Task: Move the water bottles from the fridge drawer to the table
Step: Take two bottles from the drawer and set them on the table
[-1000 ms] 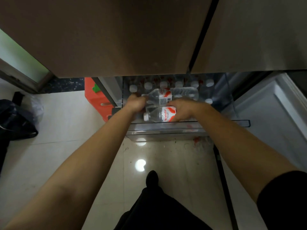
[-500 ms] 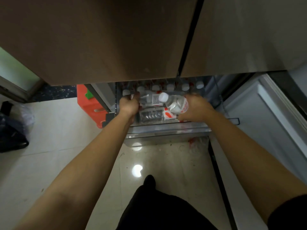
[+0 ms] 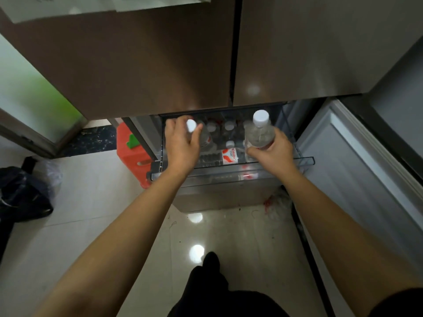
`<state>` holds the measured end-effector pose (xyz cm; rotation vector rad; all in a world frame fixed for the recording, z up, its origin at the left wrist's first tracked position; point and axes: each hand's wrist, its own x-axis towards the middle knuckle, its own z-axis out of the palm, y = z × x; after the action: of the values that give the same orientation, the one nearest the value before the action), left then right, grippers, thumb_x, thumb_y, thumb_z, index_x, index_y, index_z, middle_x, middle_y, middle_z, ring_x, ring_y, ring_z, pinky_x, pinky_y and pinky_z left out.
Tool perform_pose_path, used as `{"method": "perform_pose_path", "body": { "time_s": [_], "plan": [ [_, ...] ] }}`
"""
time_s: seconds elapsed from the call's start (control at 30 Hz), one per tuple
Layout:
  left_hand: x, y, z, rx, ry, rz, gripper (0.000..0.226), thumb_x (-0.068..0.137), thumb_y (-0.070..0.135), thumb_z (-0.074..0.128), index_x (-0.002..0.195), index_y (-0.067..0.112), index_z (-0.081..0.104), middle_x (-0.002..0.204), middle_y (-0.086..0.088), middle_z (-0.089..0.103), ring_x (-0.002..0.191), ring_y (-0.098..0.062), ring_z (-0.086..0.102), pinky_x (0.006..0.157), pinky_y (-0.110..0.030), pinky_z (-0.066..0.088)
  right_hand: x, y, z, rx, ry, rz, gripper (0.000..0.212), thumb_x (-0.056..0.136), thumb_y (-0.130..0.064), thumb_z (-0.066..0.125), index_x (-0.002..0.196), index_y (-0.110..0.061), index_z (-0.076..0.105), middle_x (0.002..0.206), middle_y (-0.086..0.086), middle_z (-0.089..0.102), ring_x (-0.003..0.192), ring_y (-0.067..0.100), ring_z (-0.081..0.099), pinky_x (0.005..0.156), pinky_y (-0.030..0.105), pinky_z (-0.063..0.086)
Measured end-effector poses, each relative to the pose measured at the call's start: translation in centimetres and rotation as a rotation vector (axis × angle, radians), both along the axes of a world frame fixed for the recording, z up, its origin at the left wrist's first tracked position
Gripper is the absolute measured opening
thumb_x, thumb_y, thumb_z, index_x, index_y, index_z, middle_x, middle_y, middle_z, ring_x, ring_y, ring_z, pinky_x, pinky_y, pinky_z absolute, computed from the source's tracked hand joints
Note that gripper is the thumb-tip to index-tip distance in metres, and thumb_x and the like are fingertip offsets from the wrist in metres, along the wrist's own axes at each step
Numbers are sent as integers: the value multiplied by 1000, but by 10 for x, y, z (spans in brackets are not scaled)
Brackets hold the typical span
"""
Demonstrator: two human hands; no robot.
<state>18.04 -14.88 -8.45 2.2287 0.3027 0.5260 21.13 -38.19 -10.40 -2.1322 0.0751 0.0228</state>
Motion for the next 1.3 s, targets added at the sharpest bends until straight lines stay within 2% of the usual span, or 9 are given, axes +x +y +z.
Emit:
{"method": "perform_pose_path", "body": {
  "time_s": [0.23, 0.4, 0.5, 0.6, 0.8, 0.9, 1.03, 1.17, 1.3],
  "plan": [
    [3, 11, -1, -1, 113, 106, 34, 95, 34, 63, 104, 2, 57, 112, -14, 48, 88, -26, 55, 82, -32, 46, -7, -5, -8, 7, 16, -21, 71, 63, -36, 88, 128, -25, 59, 120, -2, 65, 106, 16, 63, 94, 35, 53],
    [19, 29, -9, -283, 163, 172, 37, 80, 43, 74, 94, 10, 64, 100, -14, 66, 88, -24, 65, 84, -40, 55, -4, -2, -12, 21, 42, -58, 71, 66, -33, 87, 130, -24, 57, 121, -3, 64, 109, 17, 62, 95, 36, 53],
    [20, 24, -15, -499, 177, 66, 24, 81, 22, 81, 93, 8, 66, 89, -3, 70, 79, -5, 67, 76, -23, 56, -5, 0, -14, 20, 48, -82, 72, 68, -34, 86, 132, -25, 55, 123, -3, 63, 110, 17, 61, 96, 39, 52],
    [24, 16, -29, -604, 186, -3, 42, 74, 21, 87, 104, 0, 67, 95, -8, 75, 88, -14, 73, 81, -30, 59, -6, 3, -15, 1, 44, -90, 73, 72, -33, 85, 136, -24, 51, 127, -1, 61, 111, 16, 59, 96, 36, 50],
    [36, 11, -34, -531, 241, 63, 55, 59, 32, 87, 103, 5, 67, 93, -4, 74, 85, -16, 72, 81, -41, 61, -9, 7, -13, -29, 10, -101, 71, 74, -30, 84, 136, -20, 52, 129, 3, 60, 115, 19, 58, 98, 37, 48],
    [16, -1, -20, -519, 186, 119, 57, 66, 20, 87, 113, 10, 57, 95, 2, 68, 88, -13, 68, 83, -28, 57, -16, 9, -9, 6, -22, -113, 69, 70, -33, 86, 131, -22, 57, 125, 0, 63, 113, 17, 60, 99, 40, 51],
    [-15, -10, 6, -465, 14, 139, 57, 71, 10, 84, 119, 13, 53, 95, 14, 59, 82, 11, 59, 75, -9, 49, -31, 9, 7, 29, -139, -61, 70, 69, -33, 89, 131, -22, 58, 120, -6, 60, 112, 14, 59, 99, 37, 51],
    [-61, -13, 45, -371, -108, 137, 64, 69, 29, 86, 122, 28, 50, 119, 1, 58, 107, -4, 58, 99, -27, 49, -51, 12, 38, 100, -251, -15, 68, 68, -40, 88, 128, -22, 60, 121, -5, 62, 111, 14, 60, 98, 38, 52],
    [-125, -19, 90, -386, -231, 234, 66, 71, 30, 86, 122, 40, 45, 116, 13, 60, 108, -1, 60, 99, -32, 52, -86, 16, 68, 196, -357, 100, 75, 72, -42, 86, 135, -33, 48, 128, -10, 60, 116, 12, 59, 97, 33, 51]
  ]
}}
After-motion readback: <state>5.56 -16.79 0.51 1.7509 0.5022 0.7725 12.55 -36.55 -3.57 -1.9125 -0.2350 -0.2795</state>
